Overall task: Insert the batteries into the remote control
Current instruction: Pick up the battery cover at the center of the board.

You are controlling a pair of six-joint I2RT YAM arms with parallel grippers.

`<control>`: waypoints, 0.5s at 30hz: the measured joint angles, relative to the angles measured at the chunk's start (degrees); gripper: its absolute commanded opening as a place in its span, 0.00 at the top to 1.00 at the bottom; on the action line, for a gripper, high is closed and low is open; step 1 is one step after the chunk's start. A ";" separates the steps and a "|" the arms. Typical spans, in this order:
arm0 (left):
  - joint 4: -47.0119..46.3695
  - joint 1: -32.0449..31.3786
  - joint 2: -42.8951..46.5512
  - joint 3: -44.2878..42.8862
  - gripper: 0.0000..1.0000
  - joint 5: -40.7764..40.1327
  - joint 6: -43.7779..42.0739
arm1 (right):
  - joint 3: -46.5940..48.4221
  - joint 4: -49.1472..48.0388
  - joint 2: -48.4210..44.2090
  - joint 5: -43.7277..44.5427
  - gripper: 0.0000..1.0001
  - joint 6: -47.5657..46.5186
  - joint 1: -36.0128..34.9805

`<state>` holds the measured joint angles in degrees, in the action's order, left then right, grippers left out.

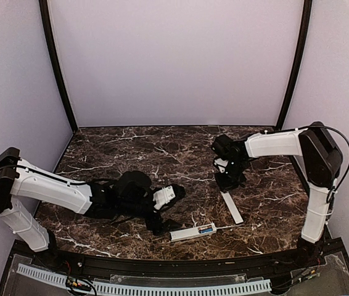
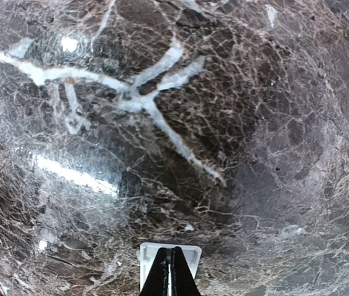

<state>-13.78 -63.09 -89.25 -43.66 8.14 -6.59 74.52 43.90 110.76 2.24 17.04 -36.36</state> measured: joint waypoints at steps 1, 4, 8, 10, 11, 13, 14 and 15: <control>-0.02 0.00 0.00 0.00 0.11 0.00 0.00 | -0.13 -0.15 -0.09 0.09 1.00 0.00 0.00; -0.15 0.00 0.00 0.00 0.11 0.00 0.00 | -0.81 -0.85 -0.48 0.17 1.00 0.02 -0.02; -0.31 0.00 0.00 0.00 0.11 0.00 0.00 | -1.33 -1.46 -0.81 0.13 1.00 -0.02 -0.02; -0.28 0.02 0.00 0.00 0.11 0.00 0.00 | -1.57 -1.70 -1.05 -0.07 1.00 -0.04 -0.02; -0.31 0.13 0.00 0.00 0.11 0.00 0.00 | -1.84 -1.97 -1.27 -0.28 1.00 -0.07 -0.02; -0.33 0.26 0.00 0.00 0.11 0.00 0.13 | -2.56 -2.16 -1.99 -1.01 1.00 -0.33 -0.02; -0.46 0.37 0.04 0.07 0.11 0.00 0.31 | -2.89 -2.12 -2.43 -1.53 1.00 -0.50 -0.02; -0.87 0.55 0.15 0.26 0.11 0.00 0.59 | -3.48 -2.10 -3.26 -2.23 1.00 -0.72 -0.02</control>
<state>-14.66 -62.54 -89.10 -43.40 8.14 -6.00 71.05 41.80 107.50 0.01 16.32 -36.38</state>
